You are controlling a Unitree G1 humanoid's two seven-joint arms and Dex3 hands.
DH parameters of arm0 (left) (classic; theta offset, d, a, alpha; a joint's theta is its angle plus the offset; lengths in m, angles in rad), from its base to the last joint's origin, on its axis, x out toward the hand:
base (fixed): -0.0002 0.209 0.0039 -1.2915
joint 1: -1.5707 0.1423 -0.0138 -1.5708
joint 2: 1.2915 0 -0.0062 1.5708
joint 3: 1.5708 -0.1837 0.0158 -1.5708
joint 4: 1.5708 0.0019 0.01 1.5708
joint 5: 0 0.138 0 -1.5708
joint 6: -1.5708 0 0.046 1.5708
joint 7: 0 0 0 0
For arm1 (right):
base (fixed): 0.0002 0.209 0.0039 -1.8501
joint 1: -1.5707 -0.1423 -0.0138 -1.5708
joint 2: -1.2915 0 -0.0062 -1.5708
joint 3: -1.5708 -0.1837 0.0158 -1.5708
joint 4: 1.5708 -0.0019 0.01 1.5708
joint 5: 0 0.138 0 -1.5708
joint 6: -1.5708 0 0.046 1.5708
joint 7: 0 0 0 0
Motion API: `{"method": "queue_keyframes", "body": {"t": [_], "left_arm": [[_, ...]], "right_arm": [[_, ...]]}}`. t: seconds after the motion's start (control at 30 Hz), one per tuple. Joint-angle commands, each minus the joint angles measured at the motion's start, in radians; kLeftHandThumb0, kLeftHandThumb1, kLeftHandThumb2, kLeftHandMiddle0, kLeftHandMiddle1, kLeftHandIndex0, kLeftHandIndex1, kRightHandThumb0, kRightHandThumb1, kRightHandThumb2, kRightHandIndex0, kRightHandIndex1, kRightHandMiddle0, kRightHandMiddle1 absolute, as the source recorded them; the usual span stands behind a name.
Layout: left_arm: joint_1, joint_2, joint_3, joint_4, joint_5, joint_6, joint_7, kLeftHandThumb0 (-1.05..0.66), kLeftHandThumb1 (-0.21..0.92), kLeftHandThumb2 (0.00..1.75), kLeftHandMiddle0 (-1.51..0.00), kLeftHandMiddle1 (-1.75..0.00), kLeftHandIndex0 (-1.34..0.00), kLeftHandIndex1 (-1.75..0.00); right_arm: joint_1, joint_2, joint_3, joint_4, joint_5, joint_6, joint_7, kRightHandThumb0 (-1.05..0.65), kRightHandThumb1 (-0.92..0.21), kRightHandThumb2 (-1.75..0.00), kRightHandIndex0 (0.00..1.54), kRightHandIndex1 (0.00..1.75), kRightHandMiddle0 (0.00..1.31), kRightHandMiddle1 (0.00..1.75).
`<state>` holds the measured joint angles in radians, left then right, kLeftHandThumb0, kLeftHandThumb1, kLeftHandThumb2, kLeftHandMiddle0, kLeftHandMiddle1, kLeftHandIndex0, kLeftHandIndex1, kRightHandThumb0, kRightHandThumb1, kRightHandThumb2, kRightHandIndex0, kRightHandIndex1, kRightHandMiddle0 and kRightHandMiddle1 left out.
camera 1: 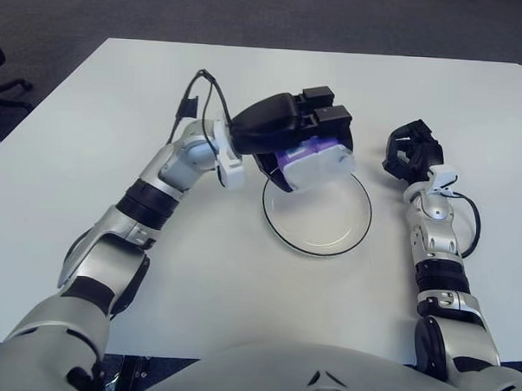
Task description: Put the tissue paper into the plate.
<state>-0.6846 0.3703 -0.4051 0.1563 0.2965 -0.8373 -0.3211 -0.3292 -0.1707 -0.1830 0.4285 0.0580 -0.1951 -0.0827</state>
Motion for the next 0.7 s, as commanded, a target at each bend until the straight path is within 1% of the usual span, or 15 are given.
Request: {"method": "queue_keyframes", "body": {"t": [0.0,0.07,0.13,0.17,0.2,0.27,0.37,0.4,0.47,0.5,0.53,0.57,0.6,0.63,0.67], "left_arm": [[0.013,-0.013,-0.004,0.01,0.046,-0.023,-0.001,0.0,0.05,1.63,-0.81,-1.74,-0.58,-1.75],[0.016,-0.021,-0.005,0.024,0.067,-0.036,0.007,0.0,0.03,1.65,-0.83,-1.75,-0.6,-1.74],[0.021,-0.032,-0.012,0.051,0.099,-0.053,0.021,0.0,0.08,1.58,-0.8,-1.75,-0.58,-1.69],[0.023,-0.037,-0.015,0.065,0.114,-0.062,0.027,0.0,0.22,1.43,-0.66,-1.75,-0.51,-1.71],[0.02,-0.035,-0.018,0.067,0.117,-0.064,0.018,0.0,0.31,1.32,-0.56,-1.75,-0.46,-1.72],[0.013,-0.028,-0.021,0.069,0.12,-0.07,0.001,0.0,0.42,1.2,-0.46,-1.75,-0.4,-1.73],[0.005,-0.021,-0.026,0.078,0.134,-0.085,-0.008,-0.01,0.61,0.94,-0.41,-1.75,-0.25,-1.65],[0.003,-0.021,-0.027,0.081,0.137,-0.089,-0.009,-0.01,0.64,0.9,-0.4,-1.75,-0.23,-1.64],[0.001,-0.022,-0.031,0.085,0.135,-0.092,-0.018,-0.01,0.76,0.75,-0.34,-1.75,-0.14,-1.64],[0.0,-0.022,-0.033,0.086,0.131,-0.092,-0.023,-0.15,0.78,0.73,-0.31,-1.7,-0.11,-1.59],[-0.002,-0.021,-0.04,0.084,0.119,-0.083,-0.041,-0.36,0.8,0.69,-0.26,-1.63,-0.07,-1.51],[-0.002,-0.02,-0.044,0.082,0.109,-0.077,-0.053,-0.45,0.82,0.7,-0.24,-1.54,-0.06,-1.44],[-0.003,-0.018,-0.052,0.075,0.093,-0.061,-0.077,-0.59,0.86,0.73,-0.21,-1.38,-0.04,-1.33],[-0.003,-0.017,-0.057,0.07,0.082,-0.05,-0.095,-0.65,0.87,0.78,-0.19,-1.27,-0.03,-1.26],[-0.003,-0.013,-0.062,0.064,0.067,-0.033,-0.119,-0.74,0.89,0.85,-0.18,-1.09,-0.02,-1.15]], "right_arm": [[0.147,0.085,0.015,0.088,0.002,0.024,-0.016,-0.43,-0.5,-1.09,0.63,1.71,0.47,1.75],[0.146,0.085,0.017,0.088,0.001,0.029,-0.02,-0.43,-0.49,-1.09,0.63,1.7,0.47,1.75],[0.145,0.083,0.019,0.088,-0.001,0.034,-0.022,-0.43,-0.49,-1.09,0.62,1.69,0.47,1.75],[0.144,0.082,0.021,0.088,-0.002,0.036,-0.024,-0.43,-0.49,-1.1,0.62,1.69,0.48,1.75],[0.143,0.081,0.023,0.089,-0.003,0.039,-0.025,-0.43,-0.49,-1.1,0.62,1.69,0.48,1.75],[0.142,0.08,0.025,0.088,-0.004,0.042,-0.029,-0.22,-0.4,-1.18,0.63,1.62,0.48,1.75],[0.142,0.081,0.027,0.083,-0.004,0.047,-0.038,-0.08,-0.34,-1.24,0.63,1.57,0.49,1.75],[0.142,0.082,0.028,0.082,-0.005,0.048,-0.044,-0.06,-0.33,-1.24,0.63,1.57,0.49,1.75],[0.141,0.084,0.028,0.081,-0.008,0.051,-0.056,-0.03,-0.32,-1.26,0.61,1.59,0.48,1.75],[0.141,0.085,0.029,0.081,-0.009,0.052,-0.062,-0.03,-0.32,-1.28,0.6,1.61,0.48,1.75],[0.141,0.087,0.03,0.082,-0.012,0.05,-0.07,-0.02,-0.31,-1.3,0.6,1.64,0.47,1.75],[0.14,0.087,0.03,0.083,-0.014,0.049,-0.076,-0.02,-0.3,-1.31,0.6,1.66,0.48,1.73],[0.14,0.088,0.032,0.087,-0.018,0.045,-0.083,-0.01,-0.29,-1.33,0.61,1.69,0.48,1.71],[0.14,0.088,0.034,0.09,-0.021,0.042,-0.088,-0.01,-0.28,-1.34,0.62,1.7,0.5,1.68],[0.14,0.087,0.037,0.091,-0.028,0.038,-0.096,-0.01,-0.26,-1.35,0.64,1.72,0.52,1.64]]}}
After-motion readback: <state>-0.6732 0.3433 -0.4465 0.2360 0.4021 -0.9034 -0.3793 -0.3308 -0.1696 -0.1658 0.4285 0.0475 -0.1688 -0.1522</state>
